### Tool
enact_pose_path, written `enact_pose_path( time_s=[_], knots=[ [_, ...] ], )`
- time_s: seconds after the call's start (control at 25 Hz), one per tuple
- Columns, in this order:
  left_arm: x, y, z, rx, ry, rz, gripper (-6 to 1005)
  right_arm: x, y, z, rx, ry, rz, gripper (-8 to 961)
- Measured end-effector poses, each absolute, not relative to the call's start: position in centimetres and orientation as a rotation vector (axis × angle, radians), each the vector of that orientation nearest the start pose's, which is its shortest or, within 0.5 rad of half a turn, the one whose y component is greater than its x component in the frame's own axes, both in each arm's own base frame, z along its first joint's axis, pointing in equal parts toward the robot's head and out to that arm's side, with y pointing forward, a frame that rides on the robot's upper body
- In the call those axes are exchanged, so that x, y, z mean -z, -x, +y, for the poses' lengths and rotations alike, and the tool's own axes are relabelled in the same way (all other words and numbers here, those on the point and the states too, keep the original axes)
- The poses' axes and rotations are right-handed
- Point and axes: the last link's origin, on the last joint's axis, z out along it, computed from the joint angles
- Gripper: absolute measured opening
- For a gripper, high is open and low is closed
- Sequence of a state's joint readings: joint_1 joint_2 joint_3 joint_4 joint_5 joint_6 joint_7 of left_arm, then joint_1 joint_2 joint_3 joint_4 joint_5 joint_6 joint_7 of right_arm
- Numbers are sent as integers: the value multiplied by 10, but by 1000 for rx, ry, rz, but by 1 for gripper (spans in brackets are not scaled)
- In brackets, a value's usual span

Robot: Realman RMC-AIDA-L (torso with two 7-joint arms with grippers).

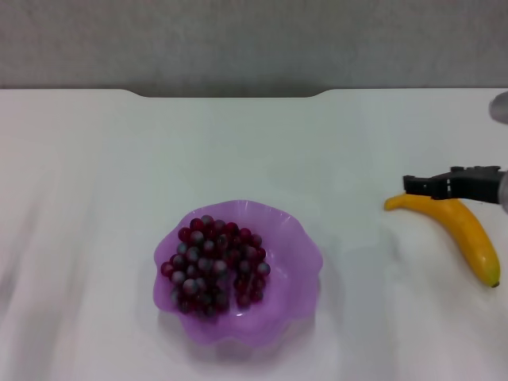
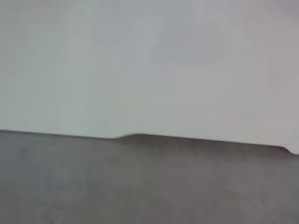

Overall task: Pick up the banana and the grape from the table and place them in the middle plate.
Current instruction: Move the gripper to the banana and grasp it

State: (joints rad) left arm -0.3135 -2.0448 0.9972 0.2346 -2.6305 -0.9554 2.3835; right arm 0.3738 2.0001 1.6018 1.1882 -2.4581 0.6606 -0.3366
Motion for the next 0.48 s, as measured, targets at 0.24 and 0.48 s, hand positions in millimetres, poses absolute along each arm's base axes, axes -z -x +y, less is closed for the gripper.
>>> enact_pose_path(
  time_s=[0.24, 0.48],
  knots=[
    [-43, 403, 313, 768, 1400, -978, 893, -35, -266, 401, -10, 1992, 1137, 905],
    [-43, 403, 313, 772, 1396, -979, 893, -39, -287, 402, 116, 1960, 1175, 905]
  ],
)
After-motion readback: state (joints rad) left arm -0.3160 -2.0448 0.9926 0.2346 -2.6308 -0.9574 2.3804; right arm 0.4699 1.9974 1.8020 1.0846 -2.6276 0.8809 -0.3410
